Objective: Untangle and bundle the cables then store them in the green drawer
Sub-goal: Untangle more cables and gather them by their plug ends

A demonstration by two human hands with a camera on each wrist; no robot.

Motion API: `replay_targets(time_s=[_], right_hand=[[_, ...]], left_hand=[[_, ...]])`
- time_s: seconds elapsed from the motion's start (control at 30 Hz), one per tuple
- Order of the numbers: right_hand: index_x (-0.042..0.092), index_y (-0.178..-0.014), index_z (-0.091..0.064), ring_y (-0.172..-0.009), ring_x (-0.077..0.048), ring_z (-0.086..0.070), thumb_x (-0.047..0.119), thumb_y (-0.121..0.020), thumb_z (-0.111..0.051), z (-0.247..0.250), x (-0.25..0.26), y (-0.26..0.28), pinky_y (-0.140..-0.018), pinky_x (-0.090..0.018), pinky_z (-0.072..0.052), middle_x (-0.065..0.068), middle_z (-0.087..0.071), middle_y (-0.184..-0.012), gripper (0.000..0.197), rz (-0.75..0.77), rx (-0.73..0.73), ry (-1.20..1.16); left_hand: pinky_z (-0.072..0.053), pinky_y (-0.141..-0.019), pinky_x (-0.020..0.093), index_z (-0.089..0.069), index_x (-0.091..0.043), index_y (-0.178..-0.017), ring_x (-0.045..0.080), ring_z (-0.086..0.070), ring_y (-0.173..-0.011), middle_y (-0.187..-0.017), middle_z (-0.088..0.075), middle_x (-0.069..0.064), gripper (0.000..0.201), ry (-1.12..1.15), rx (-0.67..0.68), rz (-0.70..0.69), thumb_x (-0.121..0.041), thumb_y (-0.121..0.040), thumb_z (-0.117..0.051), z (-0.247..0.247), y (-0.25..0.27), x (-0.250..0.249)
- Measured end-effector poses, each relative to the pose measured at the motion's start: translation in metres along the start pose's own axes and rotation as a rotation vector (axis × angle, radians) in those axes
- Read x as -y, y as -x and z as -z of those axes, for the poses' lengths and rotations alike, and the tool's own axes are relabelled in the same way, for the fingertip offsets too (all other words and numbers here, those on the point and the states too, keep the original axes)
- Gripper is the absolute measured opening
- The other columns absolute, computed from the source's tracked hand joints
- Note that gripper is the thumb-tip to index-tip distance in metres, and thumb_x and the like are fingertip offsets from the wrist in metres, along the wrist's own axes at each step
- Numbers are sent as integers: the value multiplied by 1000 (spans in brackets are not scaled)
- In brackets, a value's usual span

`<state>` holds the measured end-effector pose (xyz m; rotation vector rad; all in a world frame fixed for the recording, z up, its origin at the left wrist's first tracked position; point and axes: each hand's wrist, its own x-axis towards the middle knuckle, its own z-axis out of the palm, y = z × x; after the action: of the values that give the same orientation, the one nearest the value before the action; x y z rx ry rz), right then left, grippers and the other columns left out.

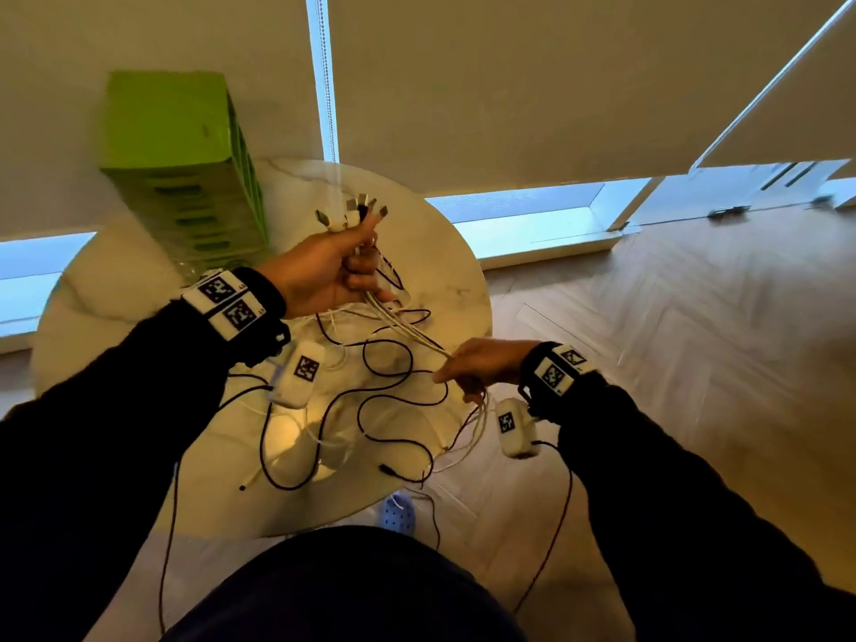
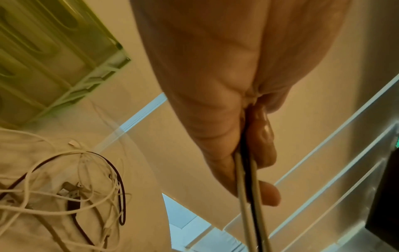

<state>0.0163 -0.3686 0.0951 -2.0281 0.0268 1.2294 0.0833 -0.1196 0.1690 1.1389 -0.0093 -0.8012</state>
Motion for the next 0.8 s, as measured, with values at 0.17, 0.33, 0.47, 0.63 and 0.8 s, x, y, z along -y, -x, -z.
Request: replay_targets(time_s=[0.17, 0.33, 0.47, 0.63, 0.8], right_hand=[[13, -77, -61, -63, -19, -52, 42, -95, -63, 35, -8, 7, -62, -30, -38, -1, -55, -63, 35, -22, -438, 349], [22, -104, -43, -71, -20, -59, 32, -97, -59, 7, -11, -6, -65, -32, -47, 7, -56, -78, 21, 211, -668, 426], [21, -123, -33, -71, -22, -64, 30, -95, -58, -50, -7, -27, -66, -41, -59, -1, -63, -86, 38, 211, -468, 561], [19, -145, -26, -105, -34, -65, 66, -92, -51, -84, -13, -51, -87, -44, -53, -11, -65, -122, 76, 138, -224, 614], [22, -113, -67, -99, -20, -61, 89, -83, -12, -32, -3, -60, -97, -42, -44, -2, -69, -113, 92, 4, -124, 241]], left_hand=[[-52, -94, 42, -49, -19, -83, 12, -38, -60, -65, -33, -5, 25, 88, -21, -120, -29, -105, -45, 15, 6, -12], [-49, -79, 32, -46, -22, -78, 10, -40, -61, -68, -38, -7, 25, 191, -146, -358, -24, -103, -51, 16, -1, -22], [-36, -60, 25, -45, -24, -82, 7, -33, -57, -65, -37, -10, 25, 255, -366, -421, -34, -102, -54, 13, -21, -17], [-31, -53, 24, -46, -3, -129, 5, -32, -52, -61, -36, -12, 45, 86, -543, -290, -41, -105, -49, 21, -44, 20], [-27, -50, 21, -33, -27, -80, 6, -26, -52, -65, -28, -8, 31, 57, -541, -251, -35, -108, -45, 36, -51, 34]])
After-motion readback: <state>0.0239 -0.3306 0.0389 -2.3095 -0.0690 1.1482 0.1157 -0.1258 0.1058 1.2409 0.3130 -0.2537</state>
